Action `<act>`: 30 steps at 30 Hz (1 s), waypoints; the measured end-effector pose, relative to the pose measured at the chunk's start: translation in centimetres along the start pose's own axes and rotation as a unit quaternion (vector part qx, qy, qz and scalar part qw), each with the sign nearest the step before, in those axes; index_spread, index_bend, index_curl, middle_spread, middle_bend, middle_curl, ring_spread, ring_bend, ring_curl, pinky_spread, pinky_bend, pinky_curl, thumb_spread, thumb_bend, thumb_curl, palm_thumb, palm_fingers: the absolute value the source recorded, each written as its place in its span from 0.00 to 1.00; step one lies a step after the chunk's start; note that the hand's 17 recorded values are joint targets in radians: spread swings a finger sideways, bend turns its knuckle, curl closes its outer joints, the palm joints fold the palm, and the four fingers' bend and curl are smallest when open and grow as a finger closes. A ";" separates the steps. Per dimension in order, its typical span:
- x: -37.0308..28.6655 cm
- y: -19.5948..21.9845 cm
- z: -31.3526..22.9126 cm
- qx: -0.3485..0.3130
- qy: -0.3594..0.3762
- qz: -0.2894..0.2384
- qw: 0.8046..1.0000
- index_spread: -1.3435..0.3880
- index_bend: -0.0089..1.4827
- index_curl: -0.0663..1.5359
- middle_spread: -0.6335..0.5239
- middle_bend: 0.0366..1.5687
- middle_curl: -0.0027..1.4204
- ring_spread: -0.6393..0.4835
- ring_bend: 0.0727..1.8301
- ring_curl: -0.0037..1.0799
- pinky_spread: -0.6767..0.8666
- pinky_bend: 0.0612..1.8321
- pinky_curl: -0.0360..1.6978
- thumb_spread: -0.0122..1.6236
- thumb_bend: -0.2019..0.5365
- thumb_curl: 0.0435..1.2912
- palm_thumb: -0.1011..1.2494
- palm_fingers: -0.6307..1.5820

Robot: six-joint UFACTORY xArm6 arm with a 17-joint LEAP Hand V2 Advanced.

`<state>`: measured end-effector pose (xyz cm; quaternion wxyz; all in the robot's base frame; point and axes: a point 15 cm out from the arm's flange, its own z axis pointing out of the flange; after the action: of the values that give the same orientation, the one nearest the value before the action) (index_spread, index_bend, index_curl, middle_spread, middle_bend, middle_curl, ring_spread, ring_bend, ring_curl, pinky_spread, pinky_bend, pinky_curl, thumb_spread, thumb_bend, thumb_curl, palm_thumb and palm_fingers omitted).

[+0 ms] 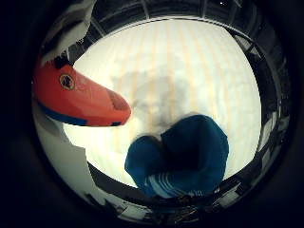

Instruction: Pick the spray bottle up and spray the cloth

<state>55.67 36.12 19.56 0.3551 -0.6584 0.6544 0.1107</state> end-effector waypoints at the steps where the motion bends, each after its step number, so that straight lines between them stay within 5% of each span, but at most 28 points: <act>1: 0.2 0.0 0.3 -0.001 0.001 -0.001 1.000 0.61 0.66 0.69 0.45 0.89 0.52 0.38 0.74 0.76 0.36 0.53 0.94 0.48 0.25 0.68 0.85 0.78; 30: -0.6 -0.4 7.2 -0.020 -0.007 -0.034 0.999 0.61 0.67 0.69 0.45 0.90 0.51 0.38 0.73 0.77 0.35 0.53 0.93 0.50 0.25 0.67 0.82 0.78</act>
<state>58.25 41.00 14.86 0.3503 -0.6862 0.6269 0.1163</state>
